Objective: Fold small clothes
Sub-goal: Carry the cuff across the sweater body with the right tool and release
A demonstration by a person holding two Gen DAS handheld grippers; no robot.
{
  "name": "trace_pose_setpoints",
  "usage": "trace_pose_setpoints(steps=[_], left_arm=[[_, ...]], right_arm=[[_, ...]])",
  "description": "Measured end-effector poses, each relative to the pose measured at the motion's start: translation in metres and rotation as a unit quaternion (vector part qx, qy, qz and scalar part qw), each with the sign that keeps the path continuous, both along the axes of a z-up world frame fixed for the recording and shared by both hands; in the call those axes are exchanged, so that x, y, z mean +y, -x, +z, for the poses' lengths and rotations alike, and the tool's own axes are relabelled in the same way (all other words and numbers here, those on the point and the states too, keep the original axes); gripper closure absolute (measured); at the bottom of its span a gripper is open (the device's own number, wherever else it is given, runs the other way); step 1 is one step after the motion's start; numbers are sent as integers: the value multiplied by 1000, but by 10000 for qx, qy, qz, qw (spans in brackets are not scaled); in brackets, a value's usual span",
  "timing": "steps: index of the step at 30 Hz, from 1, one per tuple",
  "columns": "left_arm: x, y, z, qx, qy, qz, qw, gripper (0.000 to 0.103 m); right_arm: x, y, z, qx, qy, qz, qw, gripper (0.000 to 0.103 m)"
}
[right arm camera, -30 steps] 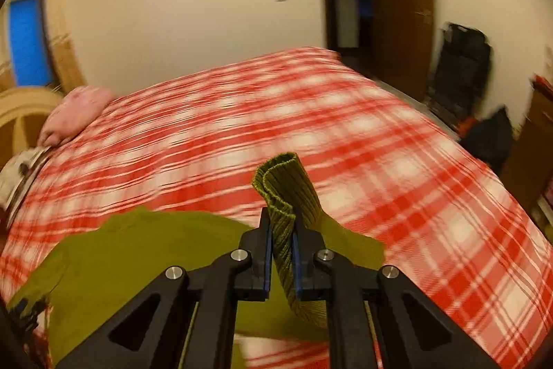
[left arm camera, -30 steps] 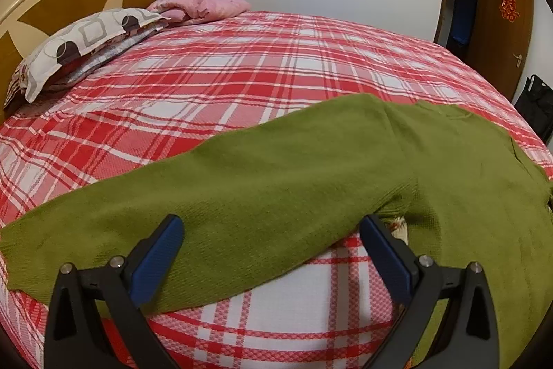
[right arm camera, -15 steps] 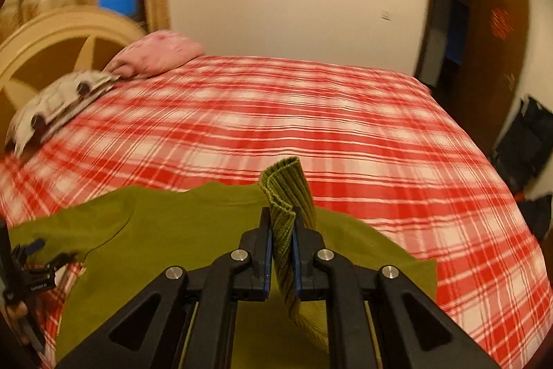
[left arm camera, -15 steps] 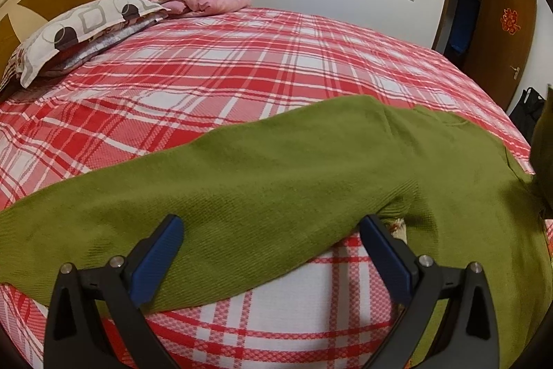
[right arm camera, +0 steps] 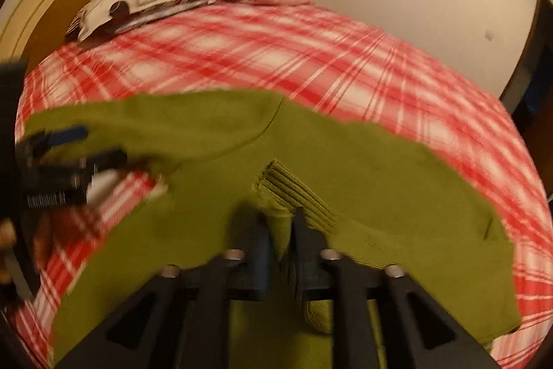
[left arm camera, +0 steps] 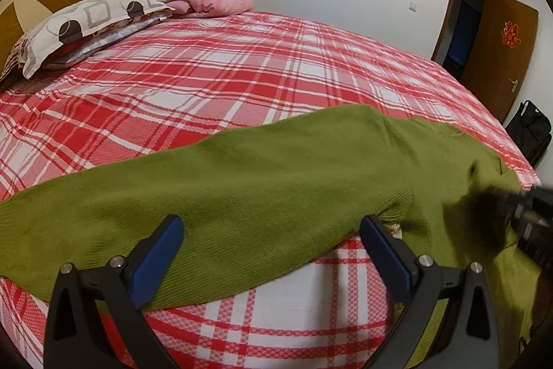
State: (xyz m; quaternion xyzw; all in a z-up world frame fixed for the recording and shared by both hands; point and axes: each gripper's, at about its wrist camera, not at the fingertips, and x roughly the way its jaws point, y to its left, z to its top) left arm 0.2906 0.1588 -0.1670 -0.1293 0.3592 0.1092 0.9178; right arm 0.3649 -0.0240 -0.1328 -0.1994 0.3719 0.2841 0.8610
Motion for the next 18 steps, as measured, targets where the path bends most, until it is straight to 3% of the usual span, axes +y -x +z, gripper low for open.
trace_pose_setpoints(steps=[1, 2, 6, 12, 15, 18], left_arm=[[2, 2, 2, 42, 39, 17, 10000, 0], [2, 4, 4, 59, 79, 24, 9999, 0], [-11, 14, 20, -91, 72, -151, 9998, 0], [-81, -8, 44, -57, 104, -1185, 9929, 1], [-110, -33, 38, 136, 152, -1513, 9883, 12], [-132, -69, 18, 611, 158, -1683, 9837, 33]], right_arm=[[-7, 2, 0, 107, -68, 13, 9999, 26], [-18, 5, 1, 225, -197, 27, 9996, 24], [-68, 30, 11, 213, -322, -68, 9992, 24], [-147, 54, 24, -85, -518, -723, 9960, 24], [-172, 62, 24, -140, -722, -1025, 9920, 24], [-190, 69, 18, -122, -885, -1200, 9887, 24]])
